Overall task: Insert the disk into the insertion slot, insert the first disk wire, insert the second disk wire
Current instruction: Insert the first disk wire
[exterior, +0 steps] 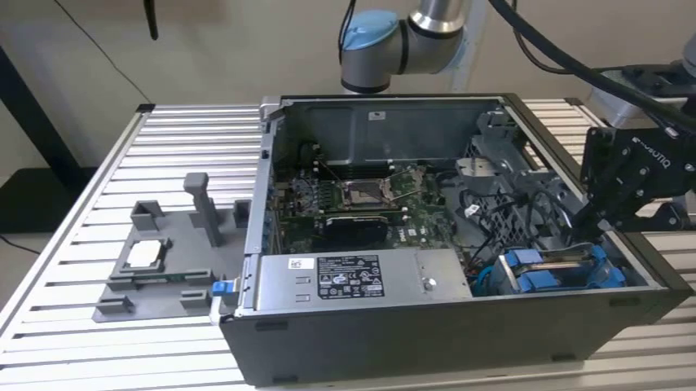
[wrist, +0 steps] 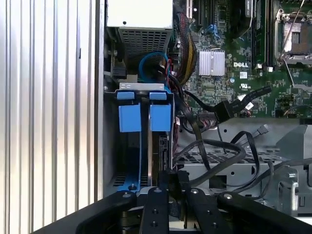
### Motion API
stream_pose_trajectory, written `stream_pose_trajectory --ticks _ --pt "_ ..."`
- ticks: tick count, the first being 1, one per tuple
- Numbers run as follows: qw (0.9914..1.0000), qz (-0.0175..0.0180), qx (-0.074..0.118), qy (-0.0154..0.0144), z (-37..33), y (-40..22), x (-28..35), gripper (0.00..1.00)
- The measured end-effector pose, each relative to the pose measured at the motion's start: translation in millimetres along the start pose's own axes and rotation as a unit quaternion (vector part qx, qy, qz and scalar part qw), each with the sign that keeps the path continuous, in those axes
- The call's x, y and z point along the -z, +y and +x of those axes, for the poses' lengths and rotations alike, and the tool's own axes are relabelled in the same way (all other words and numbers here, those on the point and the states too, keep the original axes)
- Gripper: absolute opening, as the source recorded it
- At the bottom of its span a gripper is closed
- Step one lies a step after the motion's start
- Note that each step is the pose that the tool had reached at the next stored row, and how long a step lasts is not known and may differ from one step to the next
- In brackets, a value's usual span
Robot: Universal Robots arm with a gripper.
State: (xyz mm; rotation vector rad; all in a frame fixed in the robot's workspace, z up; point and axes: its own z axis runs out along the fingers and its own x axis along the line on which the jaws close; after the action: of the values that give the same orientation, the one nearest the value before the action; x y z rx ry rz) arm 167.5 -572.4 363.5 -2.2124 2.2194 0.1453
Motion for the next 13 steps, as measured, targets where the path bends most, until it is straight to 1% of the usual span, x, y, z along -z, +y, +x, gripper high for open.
stream_pose_trajectory --ticks 1,2,3,5,6,8,13 --pt "1.00000 0.0001 0.000 -0.0001 0.0 0.0 -0.3 0.19" --pt "1.00000 0.0010 0.000 -0.0002 0.0 0.0 -1.1 0.19" --pt "0.99999 0.0034 0.000 -0.0001 0.1 0.0 -1.7 0.19" --pt "0.99995 0.0100 0.001 -0.0004 0.2 -0.2 -3.8 0.19" --pt "0.99993 0.0121 0.001 -0.0006 0.4 -0.3 -5.3 0.19" --pt "0.99991 0.0131 0.001 -0.0004 0.5 -0.5 -7.8 0.19" --pt "0.99991 0.0132 0.001 -0.0004 0.8 0.4 -12.1 0.19"
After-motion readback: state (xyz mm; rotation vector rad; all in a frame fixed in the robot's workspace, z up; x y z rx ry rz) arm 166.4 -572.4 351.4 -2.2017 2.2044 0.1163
